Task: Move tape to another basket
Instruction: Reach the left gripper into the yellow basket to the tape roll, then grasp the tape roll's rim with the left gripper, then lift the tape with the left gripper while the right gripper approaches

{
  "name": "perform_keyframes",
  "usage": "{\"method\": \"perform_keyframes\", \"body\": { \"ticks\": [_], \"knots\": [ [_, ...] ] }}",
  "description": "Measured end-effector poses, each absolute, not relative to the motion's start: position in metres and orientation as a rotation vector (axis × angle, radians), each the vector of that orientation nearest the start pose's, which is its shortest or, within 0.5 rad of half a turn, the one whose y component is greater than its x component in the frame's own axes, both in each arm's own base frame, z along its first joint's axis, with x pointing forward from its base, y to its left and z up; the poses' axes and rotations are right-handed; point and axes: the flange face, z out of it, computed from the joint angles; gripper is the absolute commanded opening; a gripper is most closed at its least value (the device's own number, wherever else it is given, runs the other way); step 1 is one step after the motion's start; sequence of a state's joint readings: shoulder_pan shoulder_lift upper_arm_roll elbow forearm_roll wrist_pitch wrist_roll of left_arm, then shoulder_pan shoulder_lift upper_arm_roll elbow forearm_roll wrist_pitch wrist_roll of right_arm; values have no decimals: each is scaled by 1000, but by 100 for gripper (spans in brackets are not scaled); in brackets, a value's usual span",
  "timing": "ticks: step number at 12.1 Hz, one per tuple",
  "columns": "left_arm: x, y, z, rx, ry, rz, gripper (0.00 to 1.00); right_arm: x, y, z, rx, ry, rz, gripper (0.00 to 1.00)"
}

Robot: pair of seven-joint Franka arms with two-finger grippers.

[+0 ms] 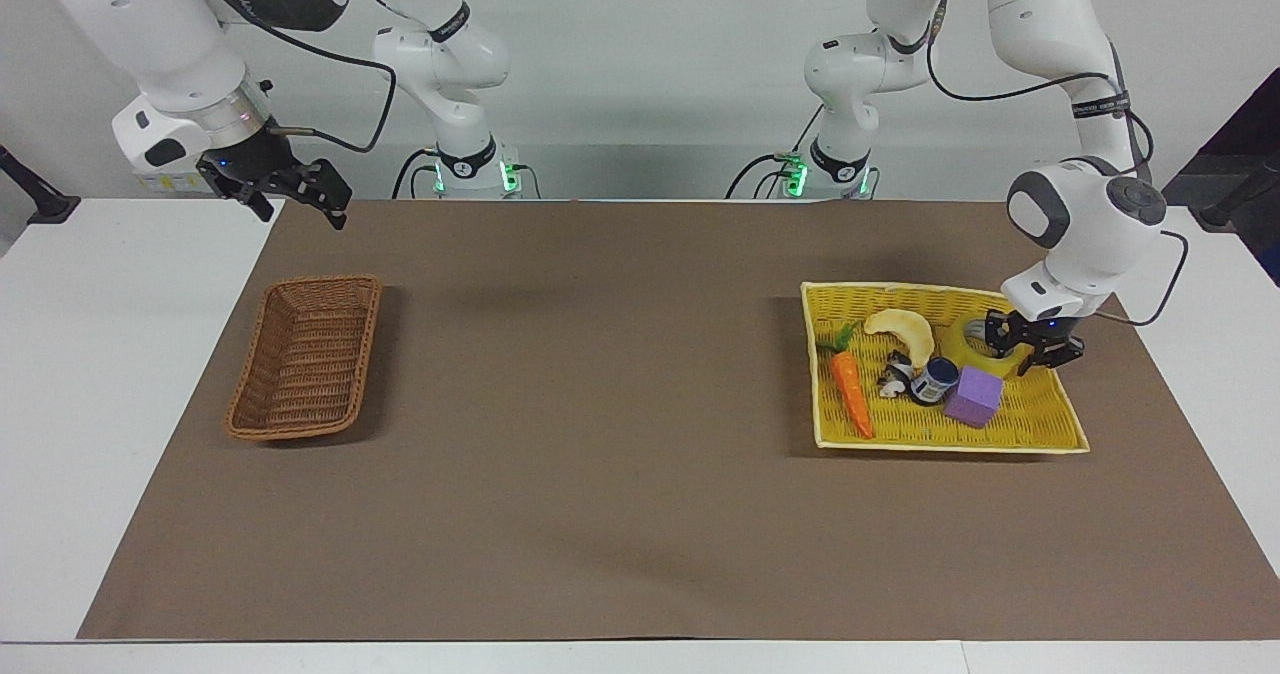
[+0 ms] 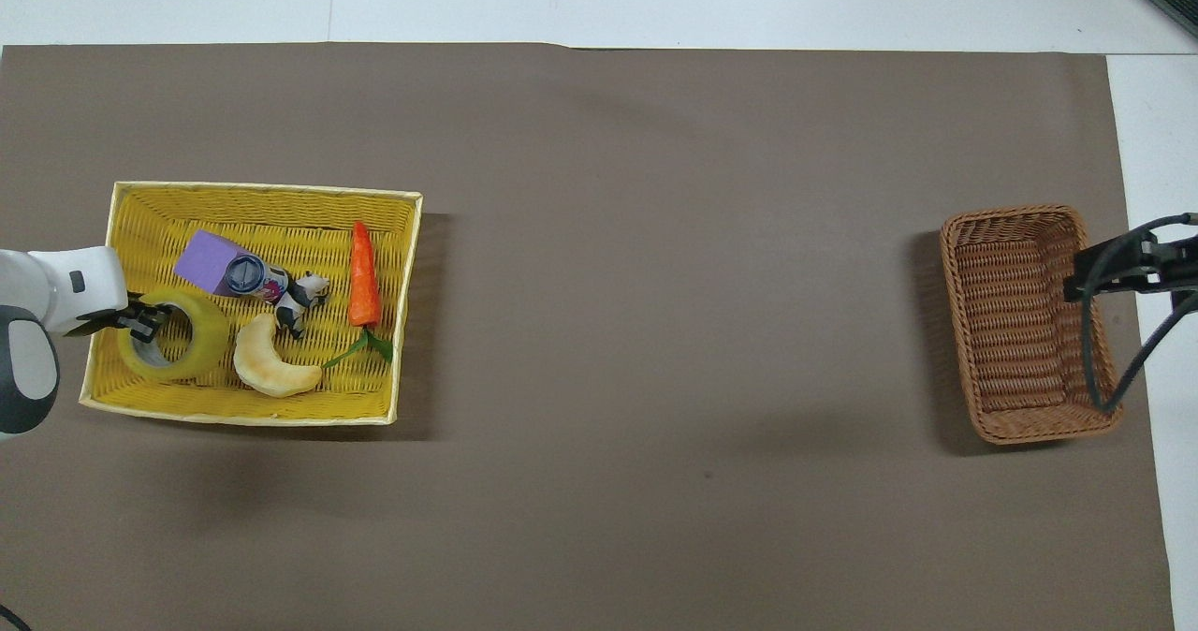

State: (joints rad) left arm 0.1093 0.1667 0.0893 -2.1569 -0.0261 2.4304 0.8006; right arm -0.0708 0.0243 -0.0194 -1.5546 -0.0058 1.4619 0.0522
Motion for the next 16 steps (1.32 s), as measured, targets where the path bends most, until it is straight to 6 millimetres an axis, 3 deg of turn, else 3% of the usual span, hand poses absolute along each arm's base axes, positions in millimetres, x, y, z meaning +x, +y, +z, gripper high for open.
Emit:
{"method": "perform_keyframes", "body": {
  "ticks": [3, 7, 10, 13, 16],
  "knots": [
    [574, 111, 361, -2953, 897, -171, 0, 545, -49, 607, -3133, 221, 178, 100],
    [578, 98, 429, -3007, 875, -195, 0, 544, -46, 606, -3123, 215, 179, 100],
    [572, 55, 459, -3058, 763, -218, 0, 540, -38, 599, -3097, 201, 137, 100],
    [570, 3, 470, -3149, 607, -236, 0, 529, -24, 587, -2971, 198, 49, 100],
    [566, -68, 471, -3211, 449, -224, 0, 521, -10, 582, -2846, 186, 13, 100]
  ]
}}
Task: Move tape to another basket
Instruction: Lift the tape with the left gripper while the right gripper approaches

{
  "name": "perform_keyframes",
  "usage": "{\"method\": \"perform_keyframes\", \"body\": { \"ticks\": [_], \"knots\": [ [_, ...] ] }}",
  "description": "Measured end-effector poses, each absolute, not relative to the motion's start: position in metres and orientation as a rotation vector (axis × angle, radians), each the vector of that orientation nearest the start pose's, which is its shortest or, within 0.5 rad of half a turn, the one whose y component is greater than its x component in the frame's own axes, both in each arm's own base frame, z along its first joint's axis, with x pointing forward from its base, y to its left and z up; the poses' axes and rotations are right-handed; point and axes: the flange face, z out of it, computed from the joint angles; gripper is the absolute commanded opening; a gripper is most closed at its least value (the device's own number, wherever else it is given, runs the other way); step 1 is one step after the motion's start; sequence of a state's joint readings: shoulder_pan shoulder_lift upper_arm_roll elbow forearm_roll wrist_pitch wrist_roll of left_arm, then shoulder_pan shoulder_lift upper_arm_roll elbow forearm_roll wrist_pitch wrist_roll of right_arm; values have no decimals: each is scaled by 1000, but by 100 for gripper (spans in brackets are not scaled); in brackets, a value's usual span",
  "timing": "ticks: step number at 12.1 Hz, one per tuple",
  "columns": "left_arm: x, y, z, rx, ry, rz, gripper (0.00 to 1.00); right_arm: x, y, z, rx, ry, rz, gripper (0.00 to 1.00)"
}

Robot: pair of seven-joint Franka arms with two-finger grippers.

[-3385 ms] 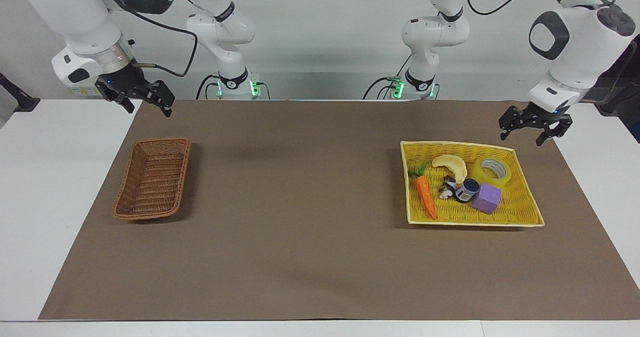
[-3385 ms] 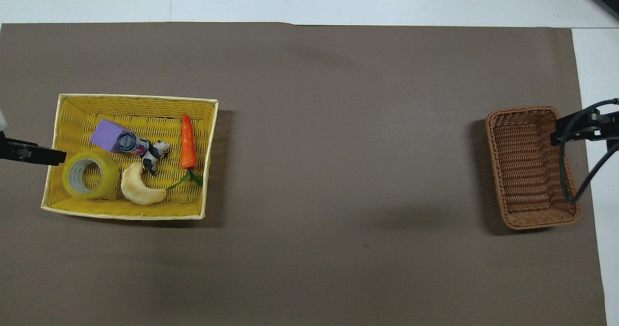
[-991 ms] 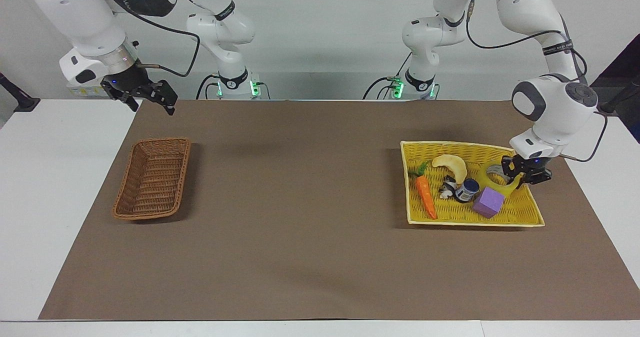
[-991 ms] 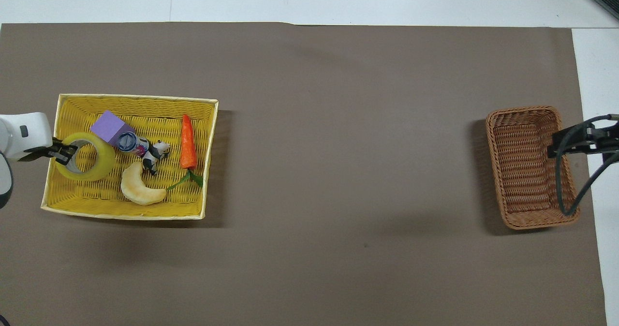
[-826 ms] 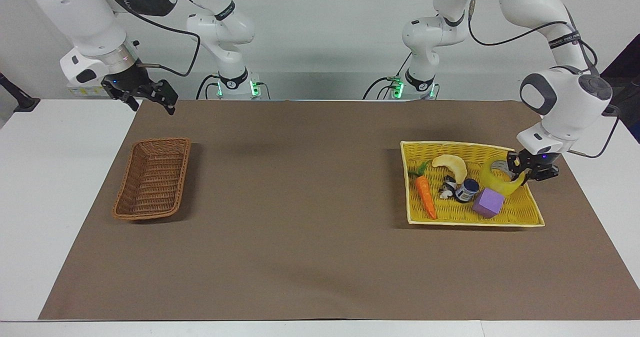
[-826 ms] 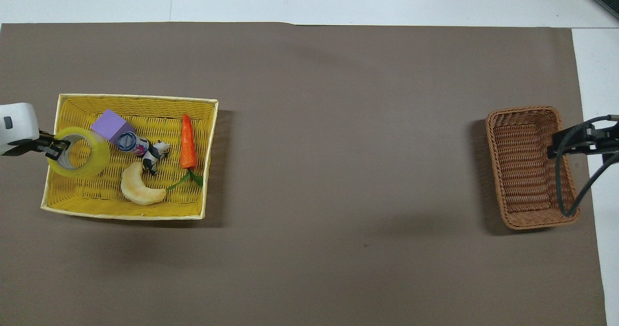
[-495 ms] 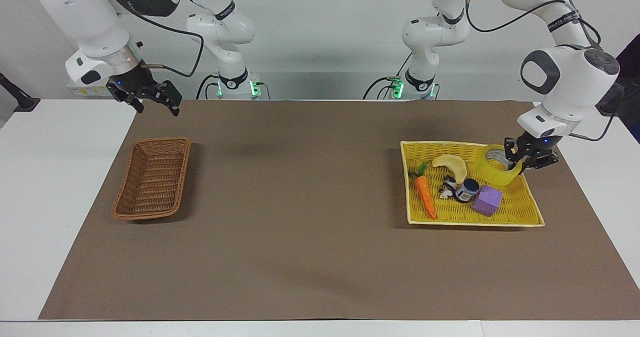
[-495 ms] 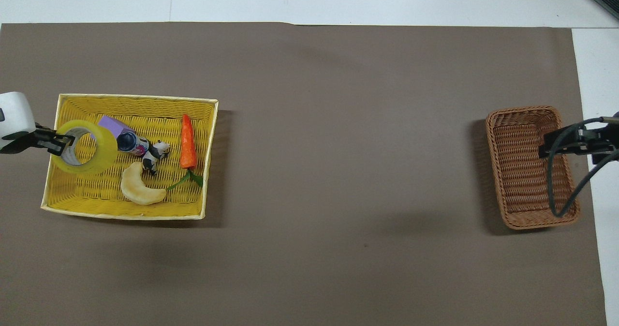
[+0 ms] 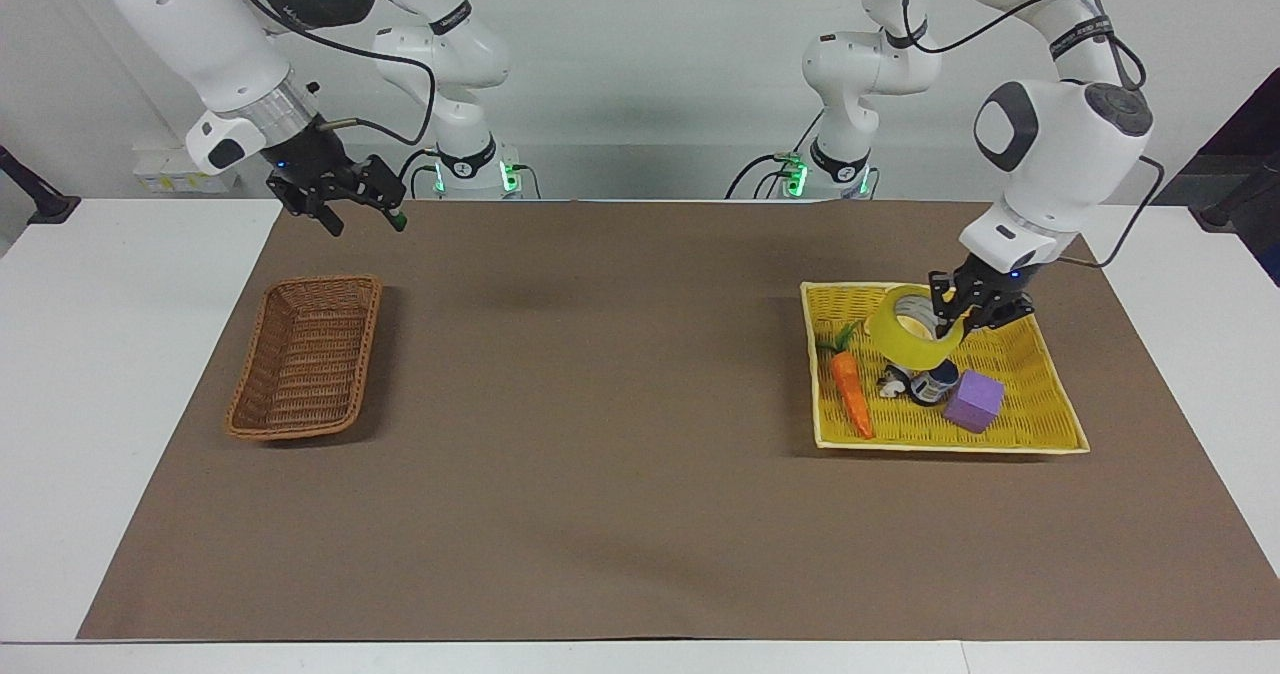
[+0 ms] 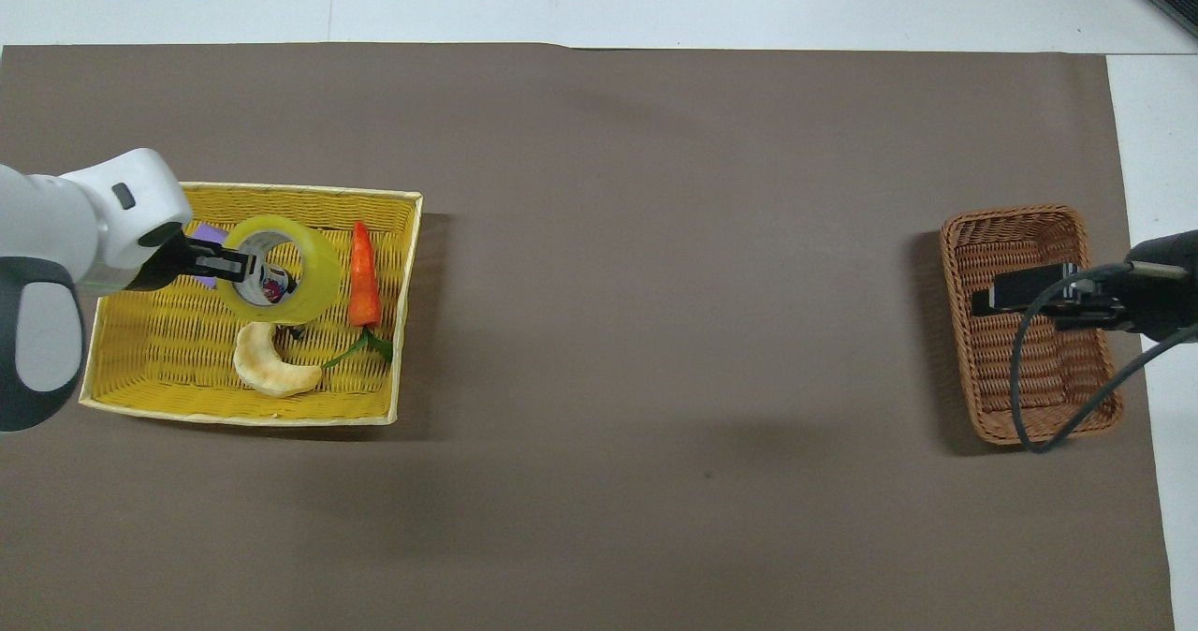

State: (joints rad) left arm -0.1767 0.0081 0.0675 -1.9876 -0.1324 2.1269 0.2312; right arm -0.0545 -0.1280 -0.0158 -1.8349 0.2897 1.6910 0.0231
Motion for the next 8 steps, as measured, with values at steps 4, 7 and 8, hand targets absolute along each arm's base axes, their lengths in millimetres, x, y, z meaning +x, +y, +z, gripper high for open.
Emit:
{"method": "perform_keyframes", "body": {
  "ticks": [4, 7, 8],
  "knots": [
    [552, -158, 477, -3264, 262, -249, 0, 525, 14, 551, -2666, 87, -25, 100],
    [542, -205, 480, -3315, 141, -291, 0, 525, 46, 514, -2581, 62, -67, 100],
    [539, -220, 479, -3339, 102, -303, 0, 525, 65, 503, -2568, 58, -92, 100]
  ]
}}
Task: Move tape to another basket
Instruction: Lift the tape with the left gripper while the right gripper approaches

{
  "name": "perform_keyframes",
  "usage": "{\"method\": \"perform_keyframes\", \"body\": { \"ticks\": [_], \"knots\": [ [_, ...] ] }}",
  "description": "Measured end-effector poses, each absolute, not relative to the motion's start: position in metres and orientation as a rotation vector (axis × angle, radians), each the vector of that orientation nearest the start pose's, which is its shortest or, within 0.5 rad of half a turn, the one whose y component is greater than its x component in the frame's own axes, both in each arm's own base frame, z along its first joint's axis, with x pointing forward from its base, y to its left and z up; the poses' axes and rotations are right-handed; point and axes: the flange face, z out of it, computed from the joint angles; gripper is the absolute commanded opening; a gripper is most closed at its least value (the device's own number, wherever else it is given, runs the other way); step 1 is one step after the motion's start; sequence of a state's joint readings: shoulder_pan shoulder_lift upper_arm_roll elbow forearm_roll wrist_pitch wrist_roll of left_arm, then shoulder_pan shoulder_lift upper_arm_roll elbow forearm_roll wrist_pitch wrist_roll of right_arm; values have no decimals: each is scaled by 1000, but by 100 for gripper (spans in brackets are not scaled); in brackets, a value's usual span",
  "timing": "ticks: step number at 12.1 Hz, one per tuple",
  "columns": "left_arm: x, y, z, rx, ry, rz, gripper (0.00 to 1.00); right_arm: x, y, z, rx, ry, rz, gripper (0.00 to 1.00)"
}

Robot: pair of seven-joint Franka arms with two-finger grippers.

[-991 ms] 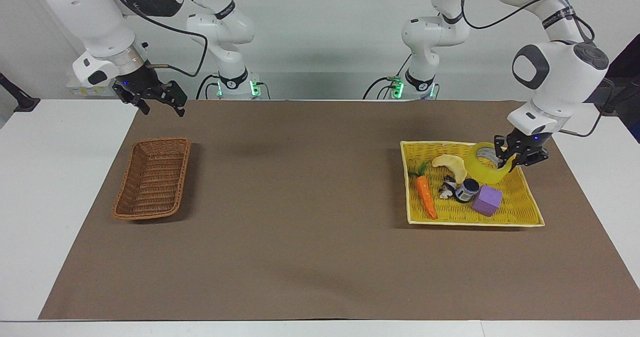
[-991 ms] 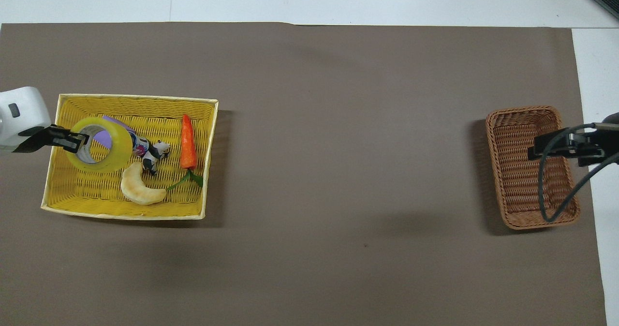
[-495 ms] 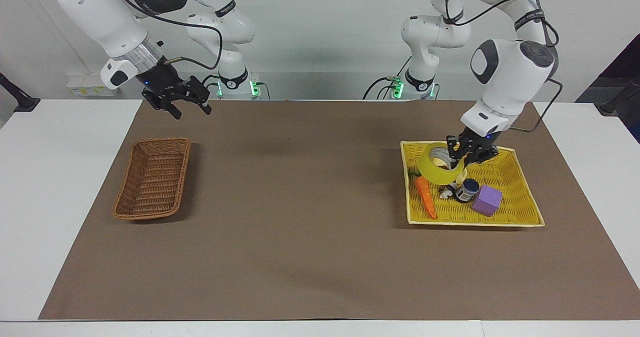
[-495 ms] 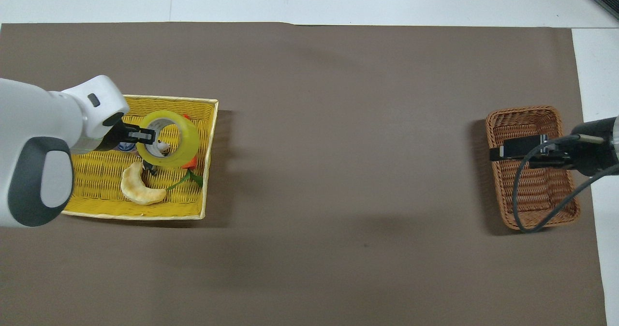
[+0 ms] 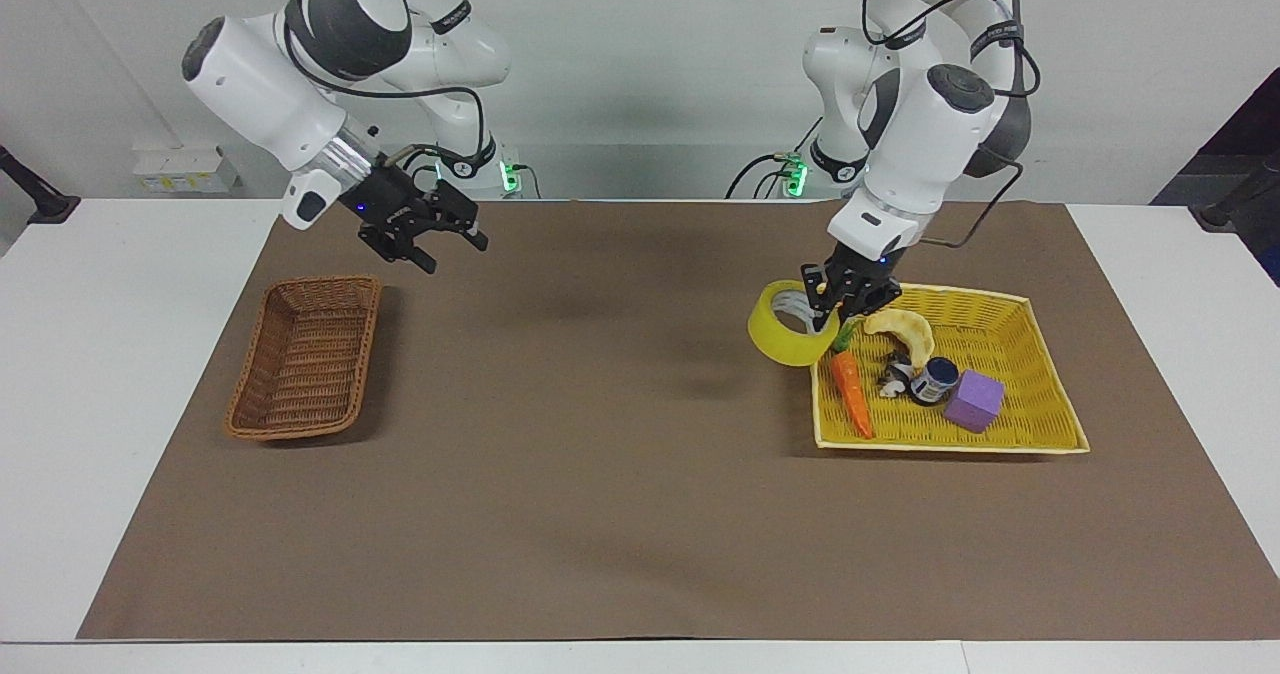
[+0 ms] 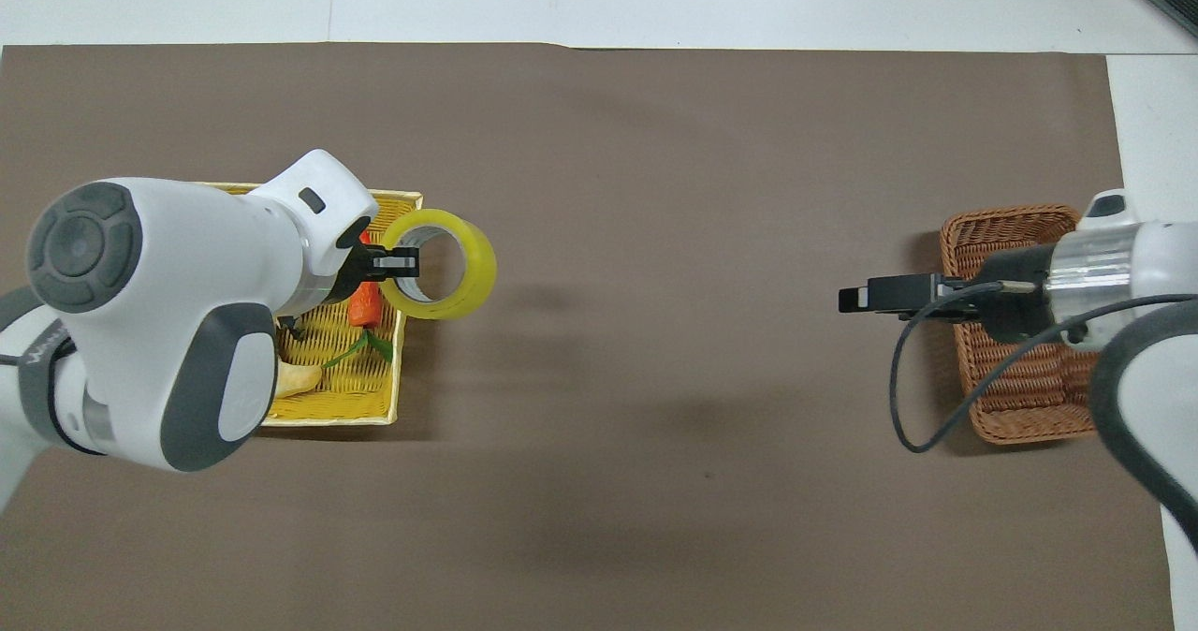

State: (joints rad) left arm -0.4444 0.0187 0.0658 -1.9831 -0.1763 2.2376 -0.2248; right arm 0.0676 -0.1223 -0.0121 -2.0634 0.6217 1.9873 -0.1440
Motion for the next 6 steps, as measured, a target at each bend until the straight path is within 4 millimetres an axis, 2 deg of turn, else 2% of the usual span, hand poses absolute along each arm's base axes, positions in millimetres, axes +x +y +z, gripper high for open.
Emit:
{"method": "perform_keyframes", "body": {
  "ticks": [3, 4, 6],
  "knots": [
    [531, -274, 462, -3382, -16, -348, 0, 529, 129, 469, -2525, 54, -161, 100],
    [528, -291, 453, -3390, -47, -354, 0, 532, 140, 460, -2506, 67, -165, 100],
    [522, -314, 441, -3411, -88, -349, 0, 538, 145, 451, -2435, 76, -183, 100]
  ]
}}
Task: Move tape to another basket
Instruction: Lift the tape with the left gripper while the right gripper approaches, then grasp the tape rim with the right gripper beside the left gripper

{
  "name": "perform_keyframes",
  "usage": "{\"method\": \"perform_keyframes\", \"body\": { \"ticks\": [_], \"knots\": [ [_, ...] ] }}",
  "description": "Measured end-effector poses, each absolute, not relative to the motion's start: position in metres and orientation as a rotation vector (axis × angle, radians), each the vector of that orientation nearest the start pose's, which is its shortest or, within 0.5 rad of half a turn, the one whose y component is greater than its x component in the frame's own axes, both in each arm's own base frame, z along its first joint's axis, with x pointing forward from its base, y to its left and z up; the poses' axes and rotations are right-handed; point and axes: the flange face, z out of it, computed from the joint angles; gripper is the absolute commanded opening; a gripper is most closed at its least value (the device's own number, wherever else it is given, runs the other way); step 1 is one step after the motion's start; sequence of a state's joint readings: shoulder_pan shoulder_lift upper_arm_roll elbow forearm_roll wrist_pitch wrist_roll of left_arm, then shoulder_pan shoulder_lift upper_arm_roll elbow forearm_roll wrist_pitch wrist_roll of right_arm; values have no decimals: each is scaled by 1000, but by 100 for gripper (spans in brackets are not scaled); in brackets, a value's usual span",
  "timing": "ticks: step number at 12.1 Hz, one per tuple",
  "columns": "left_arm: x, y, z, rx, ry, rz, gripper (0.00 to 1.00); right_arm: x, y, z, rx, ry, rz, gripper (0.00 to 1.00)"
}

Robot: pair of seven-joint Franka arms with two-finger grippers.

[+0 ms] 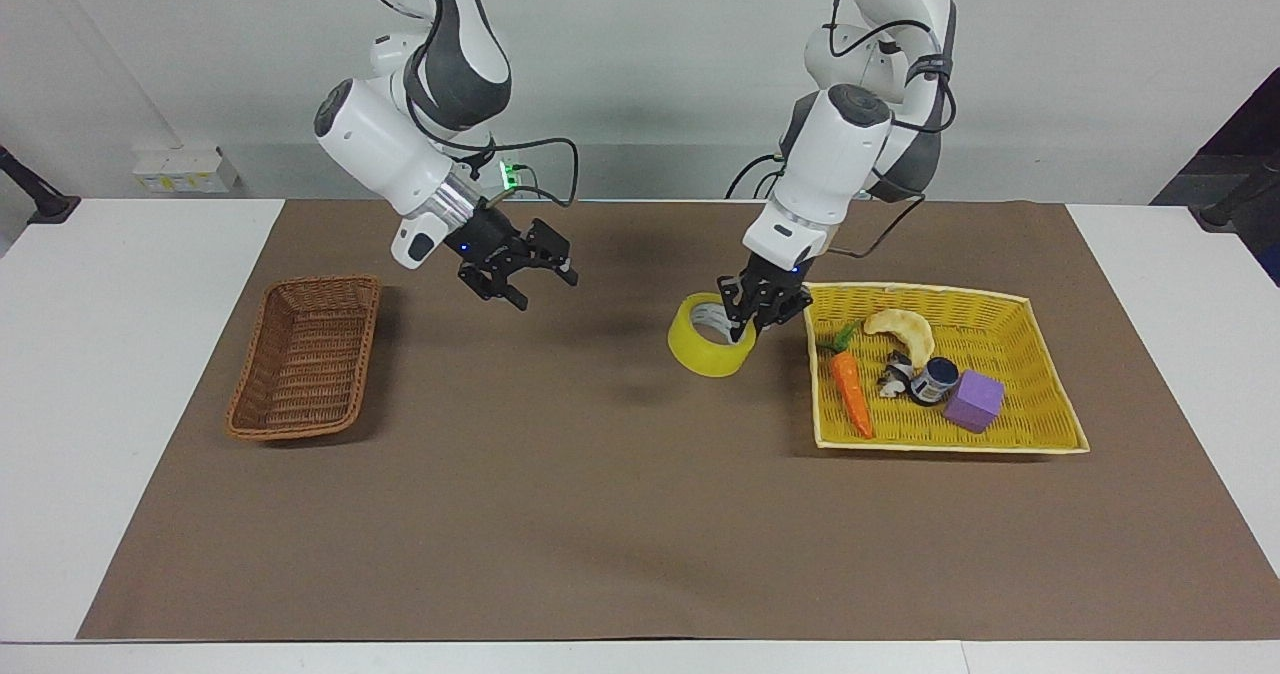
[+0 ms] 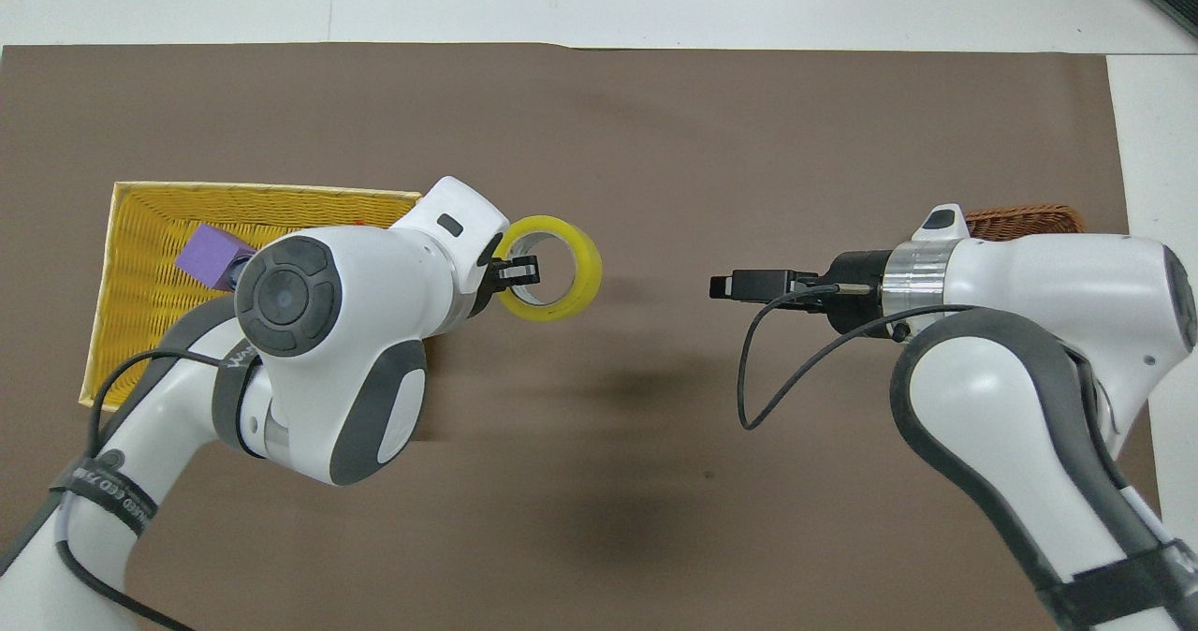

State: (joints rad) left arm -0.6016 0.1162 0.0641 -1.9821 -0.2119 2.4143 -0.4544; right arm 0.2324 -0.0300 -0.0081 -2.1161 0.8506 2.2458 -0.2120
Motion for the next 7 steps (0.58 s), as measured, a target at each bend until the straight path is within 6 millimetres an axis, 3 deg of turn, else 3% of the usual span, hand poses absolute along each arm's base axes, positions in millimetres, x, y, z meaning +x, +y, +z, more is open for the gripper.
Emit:
{"method": "perform_keyframes", "body": {
  "ticks": [2, 5, 7],
  "knots": [
    [517, -325, 441, -3435, -103, -342, 0, 544, 152, 441, -2412, 66, -221, 100],
    [513, -333, 444, -3446, -106, -342, 0, 546, 183, 420, -2428, 25, -227, 100],
    [511, -337, 444, -3448, -99, -339, 0, 550, 193, 419, -2431, 15, -248, 100]
  ]
}}
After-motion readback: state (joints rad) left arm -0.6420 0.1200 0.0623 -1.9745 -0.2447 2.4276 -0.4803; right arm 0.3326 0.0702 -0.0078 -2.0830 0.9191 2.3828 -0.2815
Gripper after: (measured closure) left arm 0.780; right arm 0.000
